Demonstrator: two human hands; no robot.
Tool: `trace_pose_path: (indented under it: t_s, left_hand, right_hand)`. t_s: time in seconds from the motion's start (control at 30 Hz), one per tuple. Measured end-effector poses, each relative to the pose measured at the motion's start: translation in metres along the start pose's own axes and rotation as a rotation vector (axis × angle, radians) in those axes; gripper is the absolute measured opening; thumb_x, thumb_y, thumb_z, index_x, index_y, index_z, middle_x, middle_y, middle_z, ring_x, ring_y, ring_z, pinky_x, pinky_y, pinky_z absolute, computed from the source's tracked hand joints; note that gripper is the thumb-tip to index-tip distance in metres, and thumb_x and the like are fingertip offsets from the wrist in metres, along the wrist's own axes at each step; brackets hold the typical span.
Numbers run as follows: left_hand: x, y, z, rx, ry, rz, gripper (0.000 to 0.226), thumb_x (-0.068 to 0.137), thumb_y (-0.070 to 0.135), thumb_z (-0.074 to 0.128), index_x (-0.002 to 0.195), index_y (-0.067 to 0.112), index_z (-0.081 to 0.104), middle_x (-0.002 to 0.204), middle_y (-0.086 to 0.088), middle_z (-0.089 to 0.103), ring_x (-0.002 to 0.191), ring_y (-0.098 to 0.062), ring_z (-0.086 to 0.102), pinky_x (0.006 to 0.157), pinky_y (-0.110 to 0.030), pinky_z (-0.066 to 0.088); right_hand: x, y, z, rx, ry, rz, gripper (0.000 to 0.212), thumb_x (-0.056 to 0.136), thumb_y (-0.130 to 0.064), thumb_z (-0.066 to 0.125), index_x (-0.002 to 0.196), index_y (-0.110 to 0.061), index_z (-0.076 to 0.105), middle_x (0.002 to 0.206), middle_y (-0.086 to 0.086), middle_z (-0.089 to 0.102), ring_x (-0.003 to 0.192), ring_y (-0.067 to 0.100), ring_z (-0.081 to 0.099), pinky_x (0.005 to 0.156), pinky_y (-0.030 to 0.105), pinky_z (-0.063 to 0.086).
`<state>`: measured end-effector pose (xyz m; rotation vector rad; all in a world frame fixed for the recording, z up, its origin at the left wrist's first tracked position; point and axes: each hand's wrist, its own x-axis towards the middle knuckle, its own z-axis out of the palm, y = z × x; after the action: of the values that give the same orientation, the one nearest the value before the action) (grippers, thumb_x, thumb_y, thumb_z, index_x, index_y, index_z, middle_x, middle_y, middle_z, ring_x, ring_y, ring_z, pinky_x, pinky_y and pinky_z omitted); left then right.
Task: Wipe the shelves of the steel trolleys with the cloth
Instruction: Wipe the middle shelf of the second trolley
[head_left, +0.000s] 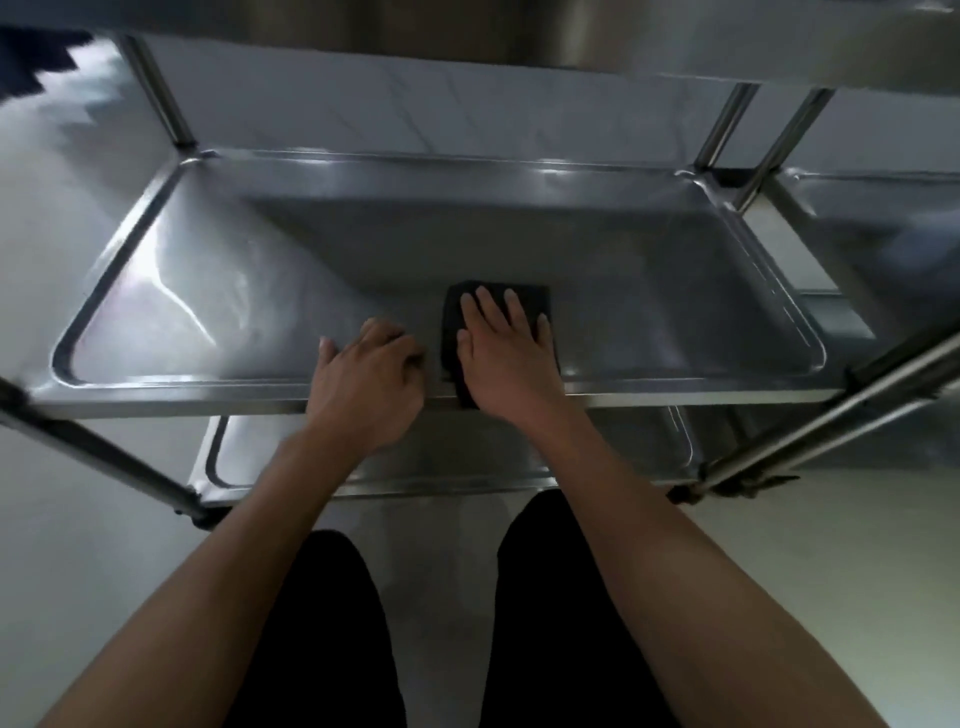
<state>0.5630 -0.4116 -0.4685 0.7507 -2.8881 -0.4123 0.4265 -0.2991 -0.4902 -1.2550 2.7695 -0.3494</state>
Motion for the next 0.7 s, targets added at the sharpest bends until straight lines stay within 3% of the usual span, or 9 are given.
trace_pose_path:
  t_s: [0.2,0.4,0.7]
  left_hand:
    - [0.009,0.054,0.01,0.108,-0.017,-0.12,0.033,0.098,0.033,0.04,0.121,0.021,0.06,0.131,-0.004,0.055,0.127,-0.027,0.046,0.104,-0.058,0.038]
    - [0.026,0.127,0.027,0.143,-0.012,-0.095,0.042,0.097,0.036,0.04,0.13,0.017,0.058,0.14,-0.004,0.051,0.131,-0.026,0.044,0.106,-0.051,0.037]
    - [0.059,0.22,0.05,0.071,-0.015,0.029,0.036,0.095,0.03,0.042,0.116,0.013,0.065,0.123,-0.01,0.06,0.119,-0.029,0.051,0.096,-0.048,0.042]
  right_hand:
    - [-0.004,0.04,-0.009,0.012,-0.019,-0.102,0.055,0.107,-0.04,0.015,0.159,-0.023,0.011,0.167,-0.005,0.007,0.154,0.024,-0.001,0.122,0.056,0.005]
    - [-0.013,0.116,-0.03,-0.002,-0.025,-0.04,0.055,0.107,-0.04,0.014,0.159,-0.025,0.009,0.167,-0.006,0.004,0.154,0.023,-0.002,0.122,0.054,0.004]
    - [-0.036,0.224,-0.057,0.02,0.013,0.083,0.054,0.106,-0.041,0.018,0.159,-0.027,0.016,0.167,-0.007,0.01,0.154,0.025,0.003,0.12,0.055,0.006]
